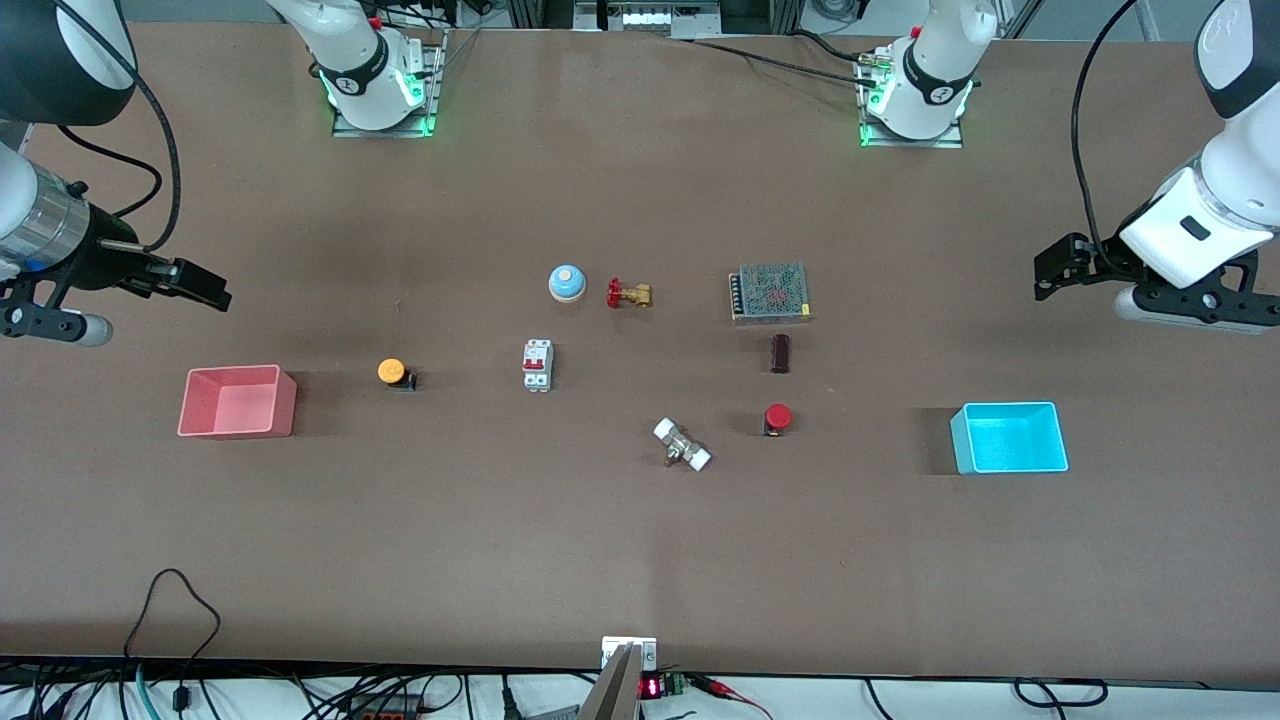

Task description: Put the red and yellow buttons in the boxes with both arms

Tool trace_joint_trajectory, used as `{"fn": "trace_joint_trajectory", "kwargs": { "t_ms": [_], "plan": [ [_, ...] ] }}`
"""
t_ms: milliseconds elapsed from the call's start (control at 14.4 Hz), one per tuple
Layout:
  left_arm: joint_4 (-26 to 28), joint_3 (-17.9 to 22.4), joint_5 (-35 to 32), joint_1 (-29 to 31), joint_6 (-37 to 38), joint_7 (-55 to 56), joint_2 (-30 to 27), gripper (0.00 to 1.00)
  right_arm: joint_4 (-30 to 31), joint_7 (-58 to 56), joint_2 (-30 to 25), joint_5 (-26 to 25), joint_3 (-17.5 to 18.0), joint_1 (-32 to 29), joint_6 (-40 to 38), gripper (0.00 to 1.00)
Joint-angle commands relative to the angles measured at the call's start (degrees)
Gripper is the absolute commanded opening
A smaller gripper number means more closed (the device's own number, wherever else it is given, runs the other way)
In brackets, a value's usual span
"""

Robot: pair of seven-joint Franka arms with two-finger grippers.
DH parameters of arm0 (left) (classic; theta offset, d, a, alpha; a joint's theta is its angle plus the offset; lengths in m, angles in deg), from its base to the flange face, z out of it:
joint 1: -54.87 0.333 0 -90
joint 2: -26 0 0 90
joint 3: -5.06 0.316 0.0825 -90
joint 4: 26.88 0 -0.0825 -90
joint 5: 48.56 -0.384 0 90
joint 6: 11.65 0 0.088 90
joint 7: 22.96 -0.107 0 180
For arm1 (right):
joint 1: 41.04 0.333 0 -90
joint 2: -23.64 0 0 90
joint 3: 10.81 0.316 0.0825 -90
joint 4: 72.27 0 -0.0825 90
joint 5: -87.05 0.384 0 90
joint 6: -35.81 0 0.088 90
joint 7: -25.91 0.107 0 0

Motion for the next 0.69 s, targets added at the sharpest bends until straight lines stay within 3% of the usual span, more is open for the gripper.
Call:
{"fn": "trace_joint_trajectory", "kwargs": {
  "t_ms": [0,417,625],
  "plan": [
    [-0.1,-0.3,-0.5,0.2,0.5,-0.2,-0.7,1.0,-0.6,-0.7,0.1,1.1,0.1,-0.4,-0.9,1.0],
    [-0.1,-0.3,-0.5,0.2,0.5,0.0,-0.7,1.0,-0.3,-0.3,0.2,1.1,0.1,-0.1,-0.9,1.0],
    [-0.3,-1.0,-0.3,-1.2,0.6,0.6,2.4,1.0,0.9,-5.0,1.4,0.5,0.5,-0.7,0.0,1.0]
  ]
}}
